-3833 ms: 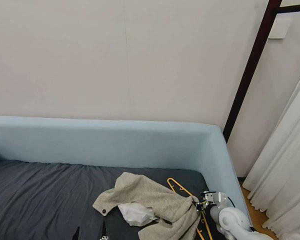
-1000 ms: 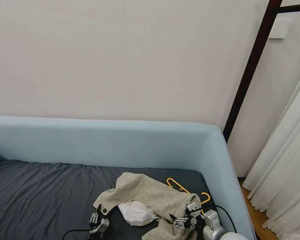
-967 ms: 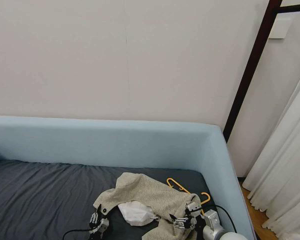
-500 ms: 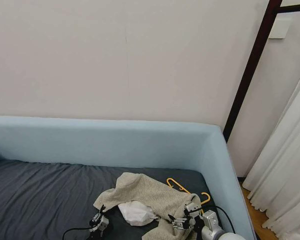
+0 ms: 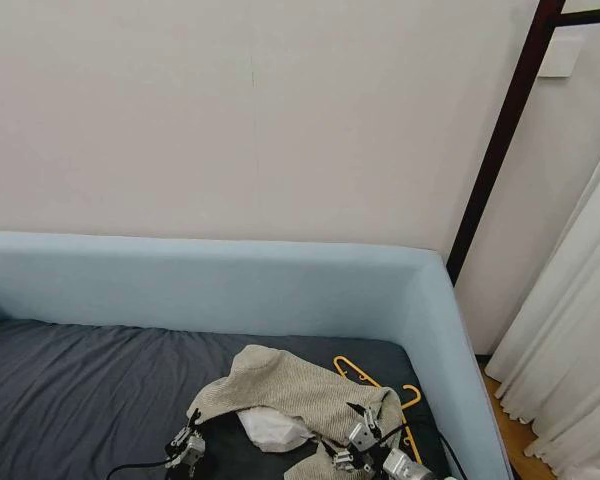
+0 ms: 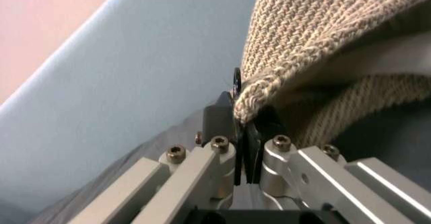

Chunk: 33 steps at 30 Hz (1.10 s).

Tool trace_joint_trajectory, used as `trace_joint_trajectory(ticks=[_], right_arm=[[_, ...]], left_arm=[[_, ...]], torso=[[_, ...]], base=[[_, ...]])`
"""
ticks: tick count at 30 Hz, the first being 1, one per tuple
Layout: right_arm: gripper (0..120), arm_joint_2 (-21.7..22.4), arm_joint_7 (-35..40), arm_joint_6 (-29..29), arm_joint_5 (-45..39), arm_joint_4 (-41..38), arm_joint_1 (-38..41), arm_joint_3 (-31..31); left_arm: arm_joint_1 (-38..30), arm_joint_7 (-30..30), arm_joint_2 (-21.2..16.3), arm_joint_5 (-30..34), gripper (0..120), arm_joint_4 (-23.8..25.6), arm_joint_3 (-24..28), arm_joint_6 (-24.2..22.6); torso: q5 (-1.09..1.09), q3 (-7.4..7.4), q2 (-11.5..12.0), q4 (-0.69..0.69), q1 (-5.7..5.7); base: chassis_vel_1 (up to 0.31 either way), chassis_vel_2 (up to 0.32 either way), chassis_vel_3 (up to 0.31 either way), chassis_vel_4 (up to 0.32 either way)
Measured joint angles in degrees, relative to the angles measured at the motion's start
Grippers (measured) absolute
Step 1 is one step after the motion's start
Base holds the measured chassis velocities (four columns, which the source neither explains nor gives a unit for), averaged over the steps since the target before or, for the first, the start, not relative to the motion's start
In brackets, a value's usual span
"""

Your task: Pick up the clothes from the sofa and hang them on the clothes hanger.

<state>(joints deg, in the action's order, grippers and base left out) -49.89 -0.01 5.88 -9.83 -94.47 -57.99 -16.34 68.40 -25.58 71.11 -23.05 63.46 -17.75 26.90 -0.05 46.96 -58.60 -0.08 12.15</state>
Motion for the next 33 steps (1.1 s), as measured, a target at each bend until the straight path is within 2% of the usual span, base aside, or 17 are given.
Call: trace_joint_trajectory(ticks=[2, 6, 9, 11, 12, 16, 18, 27, 28, 30, 32, 33], right_arm=[[99, -0.71, 0.0, -0.07, 0.21, 1.35, 0.64, -0.42], [85, -4.1, 0.13, -1.13, 1.84, 7.19, 3.3, -2.04], [76, -5.12, 0.37, -1.76, 3.37, 8.95, 4.07, -2.7], [66, -5.76, 0.99, -2.25, 4.05, 10.01, 4.48, -3.08], [66, -5.76, 0.99, -2.25, 4.05, 10.01, 4.48, -3.08], [48, -5.48, 1.31, -2.67, 3.98, 10.19, 4.52, -3.12], [44, -5.4, 1.33, -2.67, 3.93, 10.18, 4.48, -3.12], [8, -5.03, 1.61, -2.67, 1.52, 9.85, 4.44, -3.43], [8, -5.03, 1.61, -2.67, 1.52, 9.85, 4.44, -3.43], [0, -4.36, 1.57, -2.57, -1.63, 8.43, 4.44, -3.41], [0, -3.01, 1.1, -2.45, -5.19, 5.78, 4.39, -3.23], [0, -3.01, 1.1, -2.45, -5.19, 5.78, 4.39, -3.23]], left_arm=[[0.08, 0.05, -0.16, 0.16, 0, 0.46, 0.01, -0.08], [0.39, 0.15, -0.47, 0.39, 0, 1.86, 0.08, -0.39], [0.5, 0.17, -0.48, 0.41, 0, 2.25, 0.09, -0.5], [0.51, 0.18, -0.48, 0.53, 0, 2.47, 0.1, -0.58], [0.51, 0.18, -0.48, 0.53, 0, 2.47, 0.1, -0.58], [0.55, 0.18, -0.62, 0.76, 0, 2.7, 0.11, -0.62], [0.6, 0.2, -0.63, 0.83, 0, 2.71, 0.11, -0.62], [1.71, 0.78, -1.19, 2.25, 0, 4.8, 0.16, -0.62], [1.71, 0.78, -1.19, 2.25, 0, 4.8, 0.16, -0.62], [2.39, 1.33, -1.83, 3.28, 0, 6.59, 0.18, -0.58], [3.47, 1.97, -3.06, 4.94, 0, 9.57, 0.3, -0.84], [3.47, 1.97, -3.06, 4.94, 0, 9.57, 0.3, -0.84]], torso=[[-0.01, 0.0, 0.0, 0.0, 0.0], [0.0, 0.0, 0.0, 0.02, 0.0], [0.0, 0.0, 0.0, 0.01, 0.0], [0.0, 0.0, 0.0, 0.02, 0.0], [0.0, 0.0, 0.0, 0.02, 0.0], [0.0, 0.0, 0.0, 0.0, 0.0], [0.0, 0.0, 0.0, 0.0, 0.0], [0.01, 0.0, 0.0, 0.01, 0.0], [0.01, 0.0, 0.0, 0.01, 0.0], [0.01, 0.0, 0.0, 0.01, 0.0], [0.0, 0.0, 0.0, 0.01, 0.0], [0.0, 0.0, 0.0, 0.01, 0.0]], base=[[0.0, 0.0, 0.0, 0.0], [0.0, 0.0, 0.0, 0.0], [0.0, 0.0, 0.0, 0.0], [0.0, 0.0, 0.0, 0.0], [0.0, 0.0, 0.0, 0.0], [0.0, 0.0, 0.0, 0.0], [0.0, 0.0, 0.0, 0.0], [0.0, 0.0, 0.0, 0.0], [0.0, 0.0, 0.0, 0.0], [0.0, 0.0, 0.0, 0.0], [0.0, 0.0, 0.0, 0.0], [0.0, 0.0, 0.0, 0.0]])
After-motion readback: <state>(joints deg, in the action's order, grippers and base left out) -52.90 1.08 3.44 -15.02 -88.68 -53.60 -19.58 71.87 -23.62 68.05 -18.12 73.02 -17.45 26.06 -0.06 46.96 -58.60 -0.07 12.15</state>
